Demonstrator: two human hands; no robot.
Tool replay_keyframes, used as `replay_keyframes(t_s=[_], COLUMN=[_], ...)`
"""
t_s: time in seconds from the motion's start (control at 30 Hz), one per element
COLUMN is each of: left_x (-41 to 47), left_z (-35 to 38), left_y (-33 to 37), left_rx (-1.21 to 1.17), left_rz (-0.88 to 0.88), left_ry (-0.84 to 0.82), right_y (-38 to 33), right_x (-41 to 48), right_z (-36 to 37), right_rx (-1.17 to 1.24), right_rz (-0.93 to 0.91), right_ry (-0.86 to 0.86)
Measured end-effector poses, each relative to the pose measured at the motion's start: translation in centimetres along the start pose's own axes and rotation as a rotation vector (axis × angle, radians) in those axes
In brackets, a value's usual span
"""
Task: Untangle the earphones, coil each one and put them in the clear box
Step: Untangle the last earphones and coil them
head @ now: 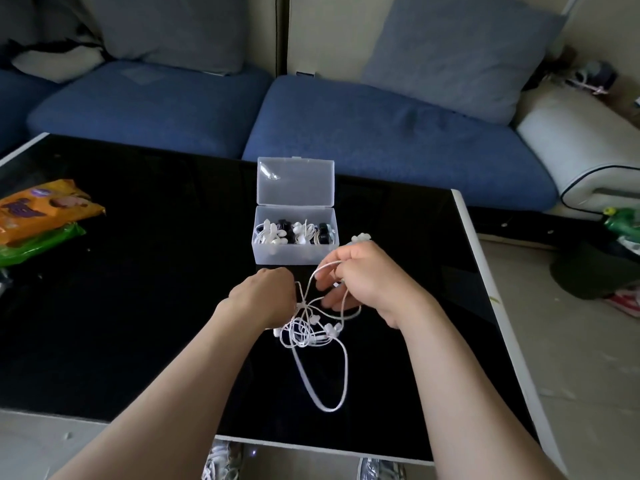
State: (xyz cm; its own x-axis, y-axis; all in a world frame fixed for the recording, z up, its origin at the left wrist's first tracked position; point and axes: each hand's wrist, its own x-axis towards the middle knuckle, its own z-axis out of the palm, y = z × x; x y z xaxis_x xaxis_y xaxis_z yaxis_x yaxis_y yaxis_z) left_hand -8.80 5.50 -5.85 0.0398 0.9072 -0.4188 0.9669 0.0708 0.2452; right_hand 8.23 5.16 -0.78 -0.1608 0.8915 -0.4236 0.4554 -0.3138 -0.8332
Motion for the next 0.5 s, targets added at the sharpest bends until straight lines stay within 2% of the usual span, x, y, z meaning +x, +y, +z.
replay_keyframes(t_s=[0.1,0.23,0.33,0.4,0.5], left_x=[-0.6,-1.6,-1.9,-2.3,-2.7], left_z=[-0.8,-2.1,-2.7,-3.0,-3.2], left_y=[0.1,0.3,0.2,0.4,0.7], left_rx=[-0.027,-0.261,-0.553,-0.767,-1.125], left_rz=[-0.081,-0.194,-0.226,-0.212,-0.191], left_ry=[0.103,0.290,0.431,0.503,0.519], right_y=[-0.1,-0.6,-0.5,-0.2,0.4], right_x=[-0.3,-1.5,-2.2,-2.5,-2.7], right_z=[-0.8,-2.0,-2.7,-3.0,-3.0], right_rx=[0.066,0.049,0.045,0.021,0.087], right_rz=[0.008,0.003,0.018,0.024,0.037], right_ry=[0.106,0.434,0.592,0.633,0.689])
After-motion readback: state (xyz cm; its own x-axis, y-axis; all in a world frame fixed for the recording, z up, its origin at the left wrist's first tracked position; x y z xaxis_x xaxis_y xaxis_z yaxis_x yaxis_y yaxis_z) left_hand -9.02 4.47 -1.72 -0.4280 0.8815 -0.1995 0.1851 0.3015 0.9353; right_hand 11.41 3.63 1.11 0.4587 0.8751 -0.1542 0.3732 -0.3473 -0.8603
